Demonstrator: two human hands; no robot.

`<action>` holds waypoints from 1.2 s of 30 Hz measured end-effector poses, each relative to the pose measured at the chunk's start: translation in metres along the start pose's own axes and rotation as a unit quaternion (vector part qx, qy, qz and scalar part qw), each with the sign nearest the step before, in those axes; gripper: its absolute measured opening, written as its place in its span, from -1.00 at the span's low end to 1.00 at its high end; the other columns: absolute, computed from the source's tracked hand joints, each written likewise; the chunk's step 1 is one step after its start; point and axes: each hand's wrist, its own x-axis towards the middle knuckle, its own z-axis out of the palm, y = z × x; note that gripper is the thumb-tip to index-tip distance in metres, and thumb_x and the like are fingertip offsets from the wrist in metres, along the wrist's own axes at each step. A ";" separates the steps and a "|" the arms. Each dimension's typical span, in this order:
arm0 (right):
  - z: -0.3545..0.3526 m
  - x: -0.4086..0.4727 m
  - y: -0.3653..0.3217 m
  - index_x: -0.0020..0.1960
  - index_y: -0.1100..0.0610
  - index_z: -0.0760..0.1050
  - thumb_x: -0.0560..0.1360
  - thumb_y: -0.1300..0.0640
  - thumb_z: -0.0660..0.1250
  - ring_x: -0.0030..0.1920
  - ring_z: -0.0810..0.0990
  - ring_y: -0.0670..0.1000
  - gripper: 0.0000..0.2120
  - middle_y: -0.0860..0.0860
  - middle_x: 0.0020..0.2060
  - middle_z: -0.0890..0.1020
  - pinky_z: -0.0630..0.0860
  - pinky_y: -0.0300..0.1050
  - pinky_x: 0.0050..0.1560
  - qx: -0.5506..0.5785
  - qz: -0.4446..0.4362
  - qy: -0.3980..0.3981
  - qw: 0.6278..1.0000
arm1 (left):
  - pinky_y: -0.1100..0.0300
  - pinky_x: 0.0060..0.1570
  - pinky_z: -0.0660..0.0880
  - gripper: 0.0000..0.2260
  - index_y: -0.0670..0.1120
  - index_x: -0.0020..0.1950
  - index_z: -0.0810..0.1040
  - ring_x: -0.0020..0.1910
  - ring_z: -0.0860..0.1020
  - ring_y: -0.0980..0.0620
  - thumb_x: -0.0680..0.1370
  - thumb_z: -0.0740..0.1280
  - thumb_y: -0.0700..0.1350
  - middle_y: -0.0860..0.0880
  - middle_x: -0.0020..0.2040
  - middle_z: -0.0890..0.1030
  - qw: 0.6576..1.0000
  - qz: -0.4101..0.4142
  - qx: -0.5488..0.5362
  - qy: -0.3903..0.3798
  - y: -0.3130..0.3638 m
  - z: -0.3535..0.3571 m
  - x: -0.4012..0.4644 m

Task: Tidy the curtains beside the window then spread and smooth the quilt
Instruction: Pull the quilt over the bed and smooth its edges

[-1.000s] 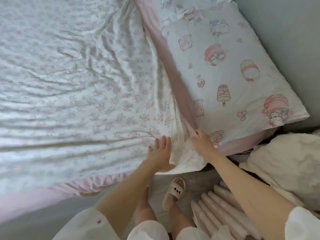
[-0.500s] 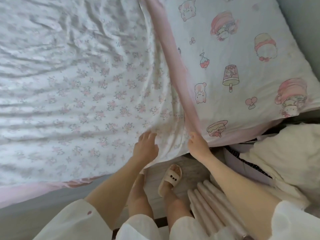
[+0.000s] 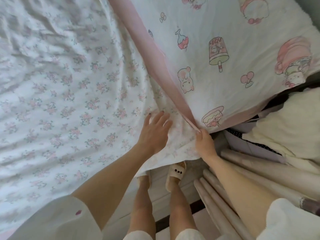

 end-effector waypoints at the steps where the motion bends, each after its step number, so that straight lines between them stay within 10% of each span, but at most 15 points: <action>1: -0.007 -0.002 0.008 -0.25 0.07 0.30 0.62 0.12 0.02 -0.18 0.39 0.07 -0.73 0.00 -0.29 0.44 0.26 -0.10 -0.16 -0.012 -0.012 0.003 1.000 | -0.15 0.44 -0.11 -0.58 -0.04 0.46 0.21 0.52 -0.02 -0.03 0.58 0.10 -0.14 -0.03 0.53 0.12 1.000 0.014 0.015 -0.009 0.001 -0.003 0.005; 9: -0.030 -0.005 0.031 -0.32 0.13 0.39 0.60 0.06 0.09 -0.26 0.43 0.00 -0.65 0.05 -0.32 0.50 0.31 -0.13 -0.25 0.021 0.021 -0.058 0.998 | -0.26 0.36 -0.34 -0.53 0.01 0.52 0.07 0.53 -0.08 -0.01 0.61 0.03 0.00 0.00 0.54 0.10 0.976 0.122 0.143 -0.111 0.013 -0.010 0.039; 15: -0.024 -0.015 0.039 -0.43 0.08 0.26 0.59 -0.01 0.11 -0.43 0.30 -0.08 -0.57 -0.04 -0.49 0.34 0.21 -0.30 -0.49 0.048 0.035 -0.019 0.998 | -0.07 0.37 0.08 -0.69 -0.04 0.28 0.43 0.27 0.35 -0.02 0.56 0.14 -0.03 0.03 0.21 0.48 0.970 0.164 0.145 -0.111 0.014 -0.017 0.055; 22: -0.023 -0.032 0.053 0.17 0.23 0.45 0.52 0.26 0.18 0.12 0.52 0.13 -0.76 0.15 0.12 0.52 0.45 -0.01 0.15 -0.075 0.030 0.009 0.997 | 0.20 0.00 0.23 -0.75 0.01 0.20 0.49 0.04 0.46 0.01 0.63 0.11 0.00 0.05 0.01 0.53 0.965 0.236 0.086 -0.077 -0.004 -0.036 0.048; 28: -0.001 -0.063 -0.015 0.18 0.11 0.41 0.40 0.21 0.20 0.08 0.43 -0.01 -0.65 0.00 0.05 0.48 0.38 -0.20 0.07 -0.005 -0.177 0.084 0.981 | 0.17 0.05 0.25 -0.77 0.01 0.21 0.48 0.05 0.46 0.00 0.61 0.14 -0.03 0.04 0.02 0.63 0.973 0.220 0.032 -0.058 -0.007 -0.051 0.036; 32: 0.006 -0.057 -0.034 0.32 0.06 0.25 0.45 0.21 0.20 0.28 0.33 0.06 -0.55 0.04 0.26 0.42 0.27 0.06 0.29 -0.063 -0.118 -0.030 0.991 | 0.16 0.03 0.24 -0.83 -0.04 0.13 0.48 0.01 0.48 0.00 0.59 0.18 -0.06 0.02 -0.03 0.63 0.978 0.205 0.013 -0.039 -0.004 -0.057 0.027; 36: -0.001 -0.051 -0.027 -0.07 0.18 0.46 0.55 0.23 0.10 -0.12 0.52 0.07 -0.84 0.08 -0.18 0.55 0.47 -0.14 -0.09 -0.044 -0.054 -0.142 0.988 | 0.13 0.07 0.24 -0.82 -0.05 0.12 0.46 0.02 0.47 0.01 0.59 0.17 -0.04 0.02 -0.06 0.63 0.977 0.204 0.030 -0.045 -0.005 -0.059 0.024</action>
